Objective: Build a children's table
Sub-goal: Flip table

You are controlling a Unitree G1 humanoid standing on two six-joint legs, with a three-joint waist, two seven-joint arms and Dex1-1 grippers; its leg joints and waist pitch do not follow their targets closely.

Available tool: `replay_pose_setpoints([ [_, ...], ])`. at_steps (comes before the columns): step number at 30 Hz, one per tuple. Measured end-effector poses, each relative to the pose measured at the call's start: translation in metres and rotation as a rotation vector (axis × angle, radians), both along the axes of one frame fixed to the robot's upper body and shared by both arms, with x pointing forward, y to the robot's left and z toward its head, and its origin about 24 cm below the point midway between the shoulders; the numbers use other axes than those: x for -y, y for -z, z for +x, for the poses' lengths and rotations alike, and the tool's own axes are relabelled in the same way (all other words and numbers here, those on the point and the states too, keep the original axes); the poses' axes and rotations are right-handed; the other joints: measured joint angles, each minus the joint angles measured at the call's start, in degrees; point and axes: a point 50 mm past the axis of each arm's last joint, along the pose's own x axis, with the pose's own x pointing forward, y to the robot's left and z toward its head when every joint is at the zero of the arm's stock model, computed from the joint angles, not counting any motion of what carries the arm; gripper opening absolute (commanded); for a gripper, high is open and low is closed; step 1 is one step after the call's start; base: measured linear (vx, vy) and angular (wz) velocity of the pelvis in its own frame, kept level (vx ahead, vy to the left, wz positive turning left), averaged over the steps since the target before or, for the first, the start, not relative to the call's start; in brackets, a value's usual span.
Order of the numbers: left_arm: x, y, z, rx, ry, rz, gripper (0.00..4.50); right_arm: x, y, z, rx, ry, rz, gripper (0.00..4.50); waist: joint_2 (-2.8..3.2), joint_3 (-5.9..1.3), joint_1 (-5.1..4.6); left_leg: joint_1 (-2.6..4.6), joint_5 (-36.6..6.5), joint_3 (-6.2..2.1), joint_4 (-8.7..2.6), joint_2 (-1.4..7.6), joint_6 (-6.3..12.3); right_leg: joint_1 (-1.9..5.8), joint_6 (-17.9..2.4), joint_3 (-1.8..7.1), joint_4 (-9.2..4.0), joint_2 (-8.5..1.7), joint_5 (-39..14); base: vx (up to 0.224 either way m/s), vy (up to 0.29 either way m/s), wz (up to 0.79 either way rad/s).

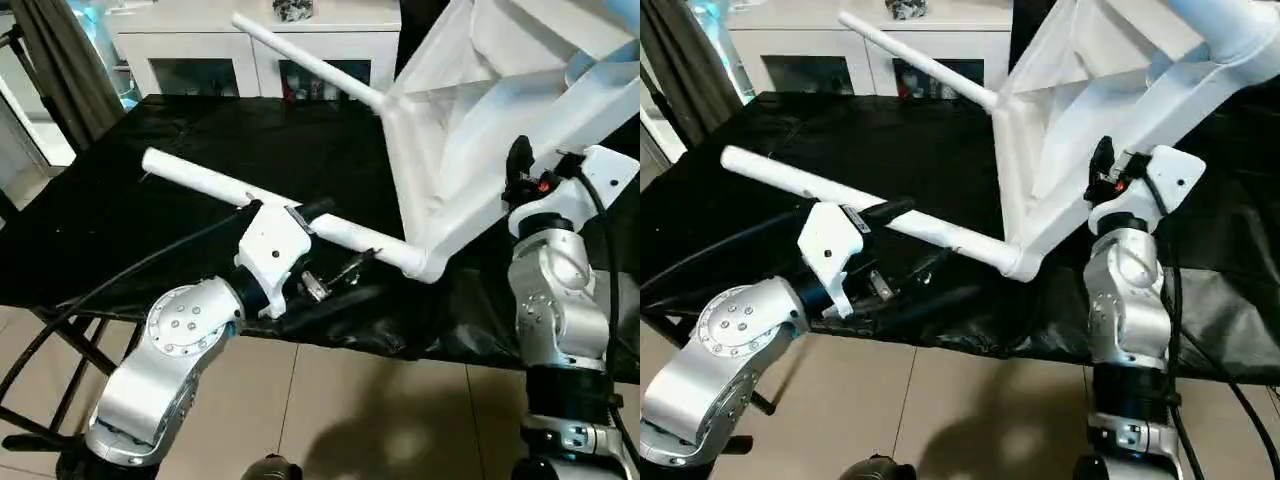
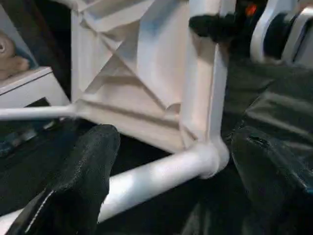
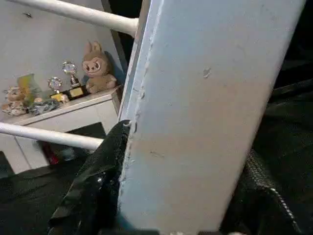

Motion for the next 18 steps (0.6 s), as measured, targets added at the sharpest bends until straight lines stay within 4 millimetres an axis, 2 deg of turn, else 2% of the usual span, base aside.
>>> replay_pose_setpoints([
  [4,-0.001,-0.008,0.006,0.053,-0.013,0.040,4.10,-0.002,-0.005,0.001,-0.001,0.017,-0.104,1.95,-0.18,-0.01,-0.23,0.01,0.00,0.03,-0.02,-0.07,0.00,0.07,0.28,0.07,-0.41,-0.03,0.28,0.000,0.000,0.00],
  [9,-0.002,-0.038,0.020,0.262,-0.029,0.152,4.10,0.000,-0.011,0.012,-0.040,0.104,-0.281,1.85,-1.09,0.18,-0.77,0.03,0.09,0.06,-0.06,-0.07,-0.16,0.00,0.32,0.12,-0.40,-0.03,0.60,0.000,0.000,0.00],
  [12,-0.002,-0.053,0.029,0.340,-0.047,0.183,4.10,0.000,-0.011,0.020,-0.062,0.133,-0.301,1.71,-1.66,0.17,-1.23,-0.06,0.17,0.06,-0.10,-0.07,-0.28,0.03,0.14,0.17,-0.38,-0.01,0.88,0.000,0.000,0.00],
  [14,-0.005,-0.063,0.034,0.384,-0.070,0.199,4.10,-0.003,-0.012,0.025,-0.070,0.131,-0.307,1.51,-1.81,0.21,-1.87,-0.06,0.19,0.04,-0.09,-0.06,-0.30,-0.04,0.07,0.16,-0.38,-0.01,1.03,0.000,0.000,0.00],
  [18,-0.004,-0.089,0.037,0.493,-0.072,0.190,4.10,-0.012,-0.011,0.033,-0.070,0.110,-0.302,1.47,-1.94,0.24,-2.70,-0.04,0.18,0.05,-0.09,-0.05,-0.30,-0.09,-0.10,0.16,-0.38,-0.01,1.13,0.000,0.000,0.00],
])
